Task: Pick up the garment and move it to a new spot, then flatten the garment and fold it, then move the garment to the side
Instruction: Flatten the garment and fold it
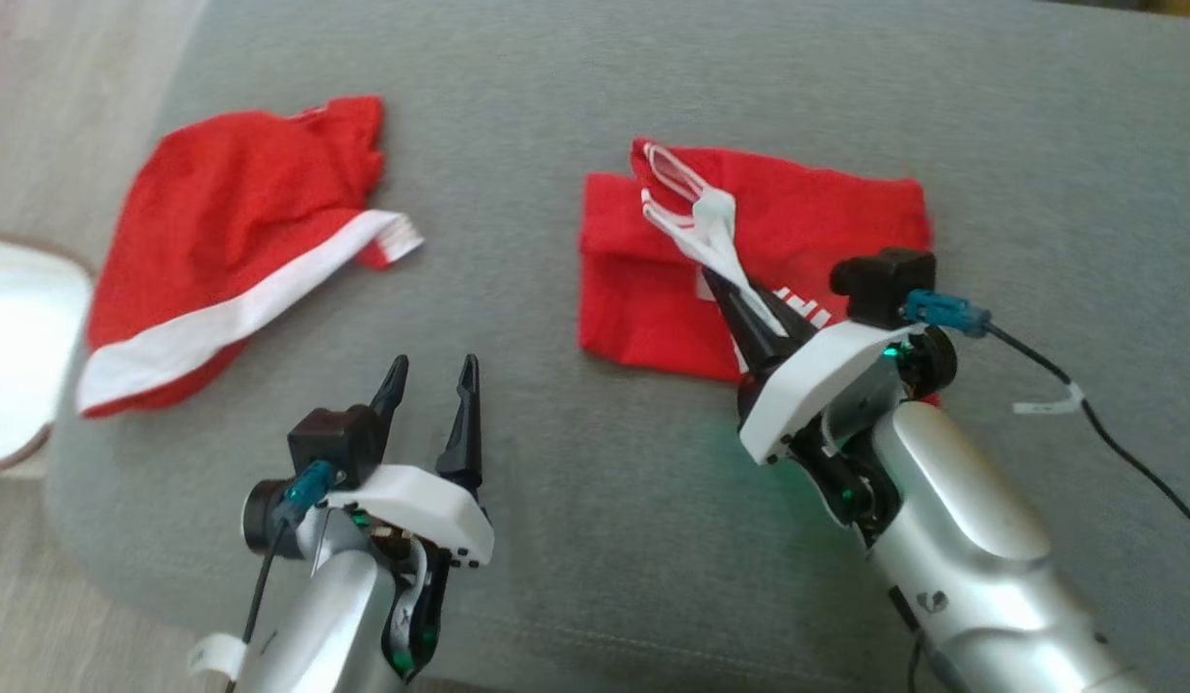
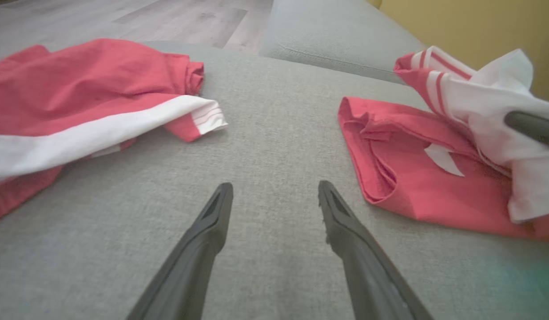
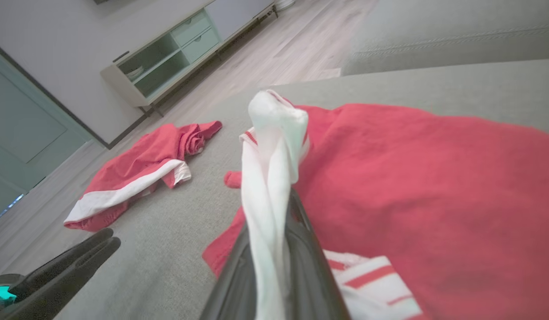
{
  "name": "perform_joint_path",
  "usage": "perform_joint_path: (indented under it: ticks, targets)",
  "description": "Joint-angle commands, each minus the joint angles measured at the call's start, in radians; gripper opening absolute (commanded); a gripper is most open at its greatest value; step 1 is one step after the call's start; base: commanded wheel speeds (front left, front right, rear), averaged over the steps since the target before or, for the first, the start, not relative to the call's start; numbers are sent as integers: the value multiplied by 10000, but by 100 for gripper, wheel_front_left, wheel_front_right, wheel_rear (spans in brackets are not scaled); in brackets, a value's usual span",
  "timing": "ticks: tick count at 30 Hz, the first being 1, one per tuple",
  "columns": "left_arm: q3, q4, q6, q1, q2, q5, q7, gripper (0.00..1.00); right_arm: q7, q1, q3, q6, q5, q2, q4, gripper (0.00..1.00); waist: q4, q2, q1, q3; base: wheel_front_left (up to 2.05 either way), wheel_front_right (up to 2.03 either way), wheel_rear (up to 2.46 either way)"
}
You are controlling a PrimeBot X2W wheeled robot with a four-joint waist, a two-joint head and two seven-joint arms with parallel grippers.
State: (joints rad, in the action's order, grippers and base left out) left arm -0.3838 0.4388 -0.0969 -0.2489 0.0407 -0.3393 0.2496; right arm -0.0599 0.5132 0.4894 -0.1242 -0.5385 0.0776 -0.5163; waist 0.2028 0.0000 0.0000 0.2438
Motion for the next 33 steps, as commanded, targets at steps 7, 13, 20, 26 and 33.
perform_joint_path:
  ticks: [7, 13, 20, 26, 33]
  targets:
    - [317, -283, -155, -129, 95, -125, 122, 100, 1033, 955, 806, -65, -686, -269, -388, 100, 398, 0, 0, 93, 0, 0, 0]
    - [440, -290, -254, -188, 95, -111, 122, 100, 2167, 1327, 825, -65, -1093, -271, -811, 100, 20, 0, 0, 38, 0, 0, 0]
    - [924, -375, -355, -242, 95, 203, 122, 100, 3145, 1338, -933, -65, 111, -272, -1851, 100, -816, 0, 0, -86, 0, 0, 0]
    - [1371, -519, -457, -186, 95, 605, 122, 100, 3212, 570, -2906, -65, 1680, -272, -1459, 100, -1480, 0, 0, -162, 0, 0, 0]
    - [1844, -481, -596, 102, 95, 937, 122, 100, 3215, -737, -3658, -65, 2875, -273, -347, 100, -1944, 0, 0, -429, 0, 0, 0]
